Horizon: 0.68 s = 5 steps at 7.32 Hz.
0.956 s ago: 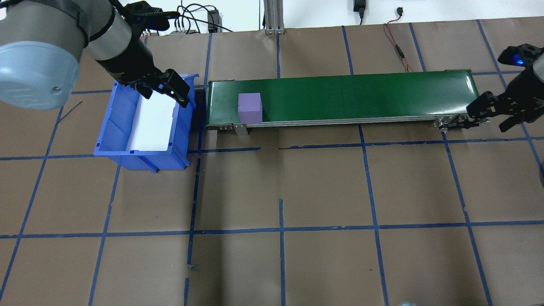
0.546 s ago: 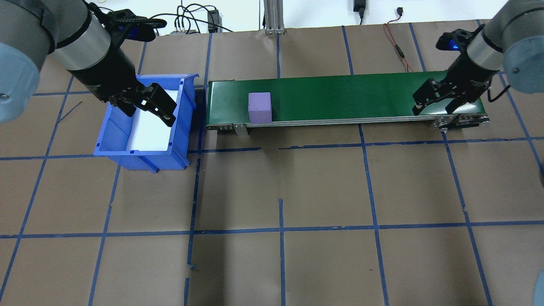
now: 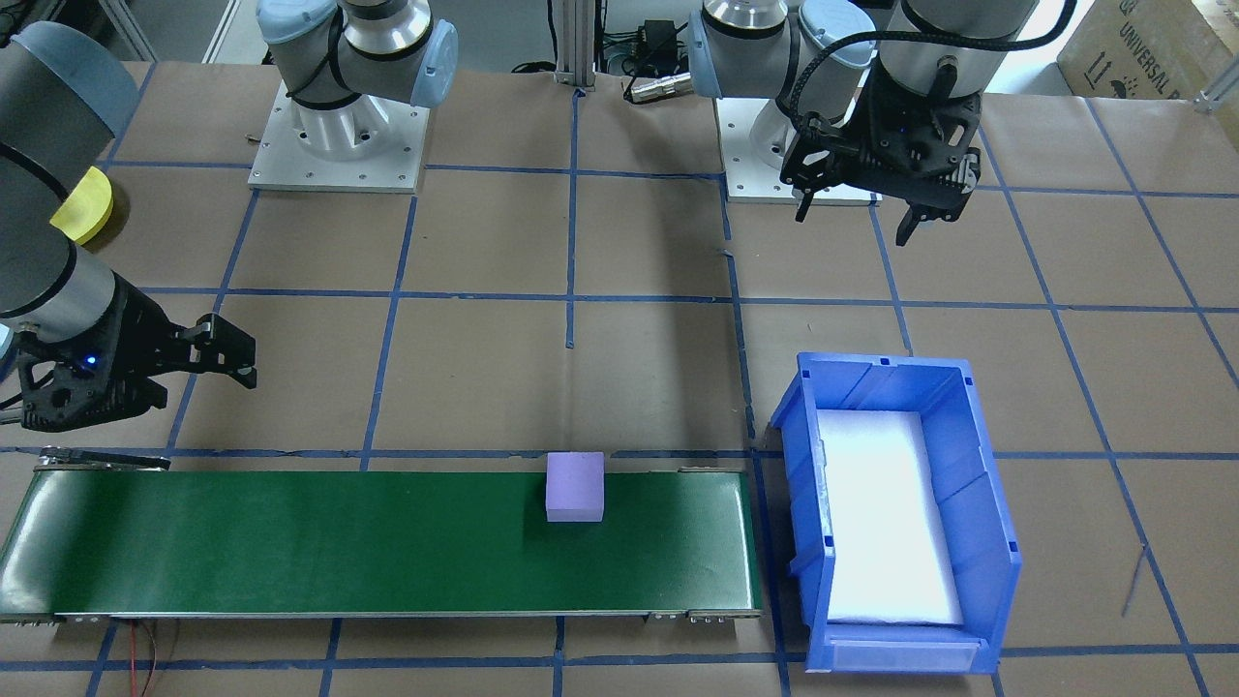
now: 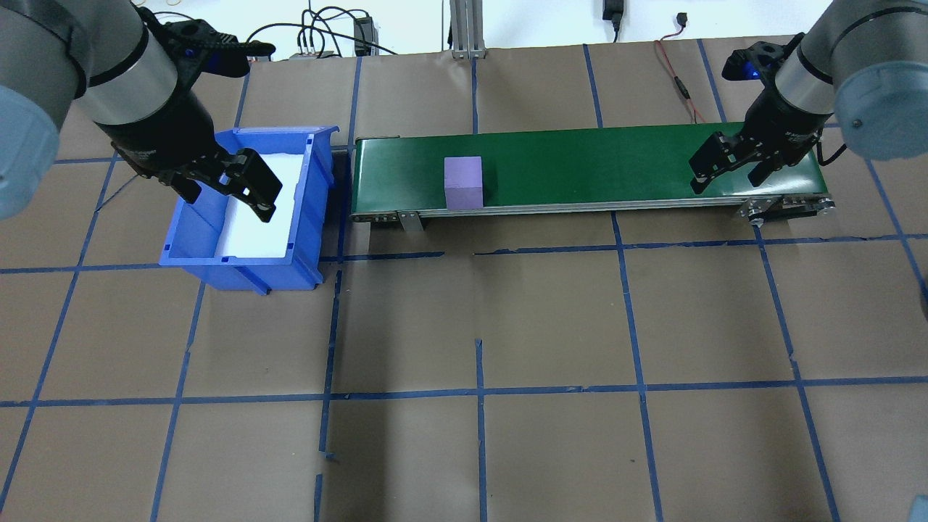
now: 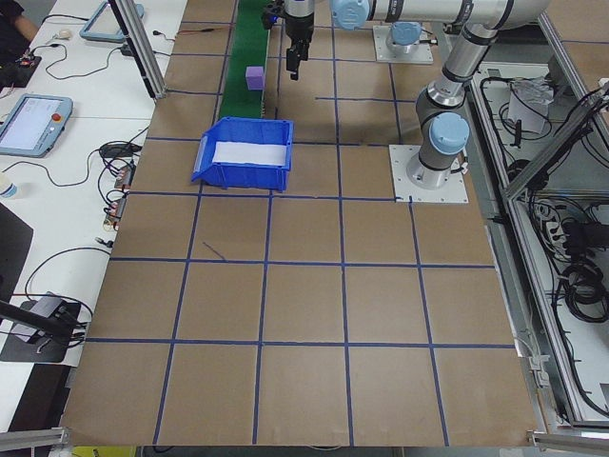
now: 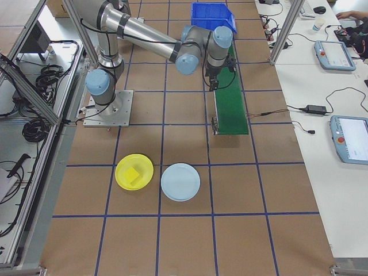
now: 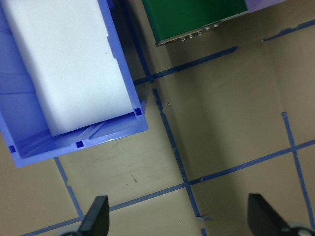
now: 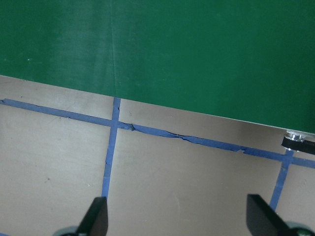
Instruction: Move block left to right into plate
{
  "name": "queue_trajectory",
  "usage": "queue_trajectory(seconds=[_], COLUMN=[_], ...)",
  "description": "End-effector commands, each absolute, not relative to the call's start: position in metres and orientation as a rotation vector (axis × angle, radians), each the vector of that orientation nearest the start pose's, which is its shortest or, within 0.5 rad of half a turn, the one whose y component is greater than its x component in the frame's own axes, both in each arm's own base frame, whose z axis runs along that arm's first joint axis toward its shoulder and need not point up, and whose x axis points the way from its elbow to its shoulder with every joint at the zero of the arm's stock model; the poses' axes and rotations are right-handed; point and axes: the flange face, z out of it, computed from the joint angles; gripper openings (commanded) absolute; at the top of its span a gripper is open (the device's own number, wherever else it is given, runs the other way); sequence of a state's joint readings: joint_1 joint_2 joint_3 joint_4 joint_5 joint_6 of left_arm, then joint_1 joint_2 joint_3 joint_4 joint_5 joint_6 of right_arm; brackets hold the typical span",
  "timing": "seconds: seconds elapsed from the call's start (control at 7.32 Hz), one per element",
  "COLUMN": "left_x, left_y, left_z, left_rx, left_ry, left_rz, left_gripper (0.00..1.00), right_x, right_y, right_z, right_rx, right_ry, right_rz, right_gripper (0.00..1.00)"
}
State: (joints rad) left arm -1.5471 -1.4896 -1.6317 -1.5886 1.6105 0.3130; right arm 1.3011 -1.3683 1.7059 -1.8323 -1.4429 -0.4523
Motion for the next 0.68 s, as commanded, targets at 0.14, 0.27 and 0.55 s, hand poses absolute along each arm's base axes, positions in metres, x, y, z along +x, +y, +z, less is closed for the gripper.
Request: queue_trajectory(seconds=[0.14, 0.27, 0.55], left_x=[-0.118, -0.116, -0.118], left_y=[-0.448, -0.445, -0.444], left_z=[0.503, 0.508, 0.505], left_rx=[0.086, 0.077, 0.072], left_ry=[3.075, 3.072, 3.074], left_rz=[-0.023, -0.033, -0.029], left_gripper=[1.0, 1.0, 1.0], right_x=[-0.003, -0.005, -0.008], right_y=[-0.572, -0.577, -0.588], right_z=[0.34, 0.337, 0.333], right_rx=[-0.258, -0.249, -0.227], right_ry=[2.94, 2.941, 2.942], right_rz=[-0.001, 0.0, -0.036], right_gripper=[1.0, 1.0, 1.0])
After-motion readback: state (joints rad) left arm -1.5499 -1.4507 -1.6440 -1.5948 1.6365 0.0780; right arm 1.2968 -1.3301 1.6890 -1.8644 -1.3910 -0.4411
